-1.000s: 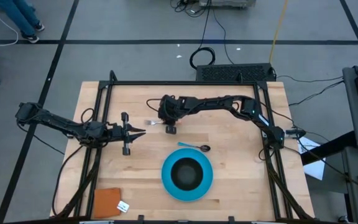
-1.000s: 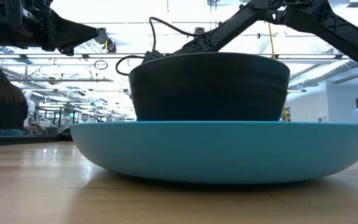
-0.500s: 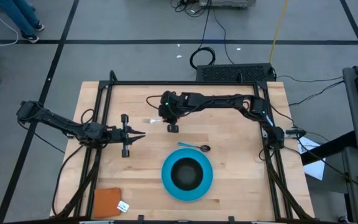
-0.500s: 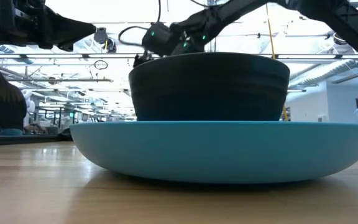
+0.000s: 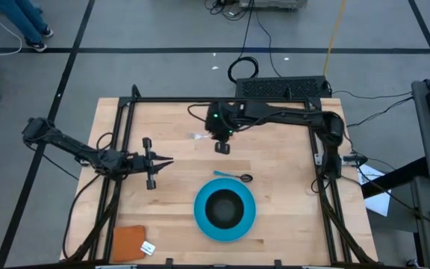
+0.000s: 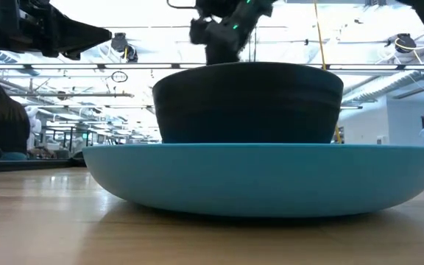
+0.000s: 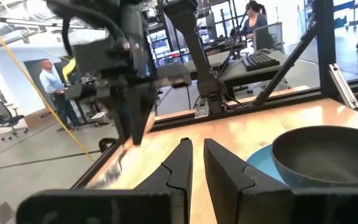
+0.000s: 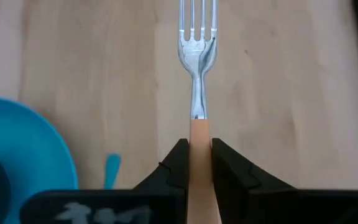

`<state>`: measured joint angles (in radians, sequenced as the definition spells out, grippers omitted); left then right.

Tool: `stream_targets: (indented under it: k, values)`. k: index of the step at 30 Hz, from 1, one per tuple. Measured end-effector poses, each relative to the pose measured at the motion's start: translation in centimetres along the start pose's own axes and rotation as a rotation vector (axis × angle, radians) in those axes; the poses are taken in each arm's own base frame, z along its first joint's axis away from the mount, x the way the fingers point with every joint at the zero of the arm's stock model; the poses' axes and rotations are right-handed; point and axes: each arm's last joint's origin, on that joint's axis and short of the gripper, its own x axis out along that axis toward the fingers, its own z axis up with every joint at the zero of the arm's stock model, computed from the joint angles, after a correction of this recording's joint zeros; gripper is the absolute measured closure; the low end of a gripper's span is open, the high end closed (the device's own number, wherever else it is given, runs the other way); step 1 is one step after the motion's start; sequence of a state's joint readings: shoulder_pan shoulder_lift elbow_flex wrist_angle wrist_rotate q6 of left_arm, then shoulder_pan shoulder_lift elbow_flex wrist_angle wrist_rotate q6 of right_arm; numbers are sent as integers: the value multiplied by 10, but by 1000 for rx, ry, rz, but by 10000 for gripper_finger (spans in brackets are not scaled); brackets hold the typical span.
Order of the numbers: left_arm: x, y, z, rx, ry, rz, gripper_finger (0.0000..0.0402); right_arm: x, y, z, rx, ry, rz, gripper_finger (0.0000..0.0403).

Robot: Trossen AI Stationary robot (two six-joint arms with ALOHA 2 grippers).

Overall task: Set table place
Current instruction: Put the pink fork on the right side of the plate on the table

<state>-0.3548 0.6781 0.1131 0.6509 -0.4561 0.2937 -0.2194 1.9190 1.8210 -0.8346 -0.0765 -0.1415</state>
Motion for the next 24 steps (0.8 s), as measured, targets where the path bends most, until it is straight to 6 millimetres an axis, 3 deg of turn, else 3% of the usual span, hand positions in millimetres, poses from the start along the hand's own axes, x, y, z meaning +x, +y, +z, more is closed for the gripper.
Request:
stream_targets:
  k: [6, 12, 18, 24]
  values:
    - [-1, -3, 0, 1, 5, -6, 355, -37, 13, -32, 90, -7, -58, 373]
    - [-2, -3, 0, 16, 13, -4, 355, -61, 28, -83, 213, -50, -127, 373]
    - [-2, -2, -1, 34, 36, 53, 355, -68, 52, -129, 315, -72, -150, 373]
    - [-2, -1, -2, 58, 48, 88, 355, -66, 82, -157, 423, -97, -84, 373]
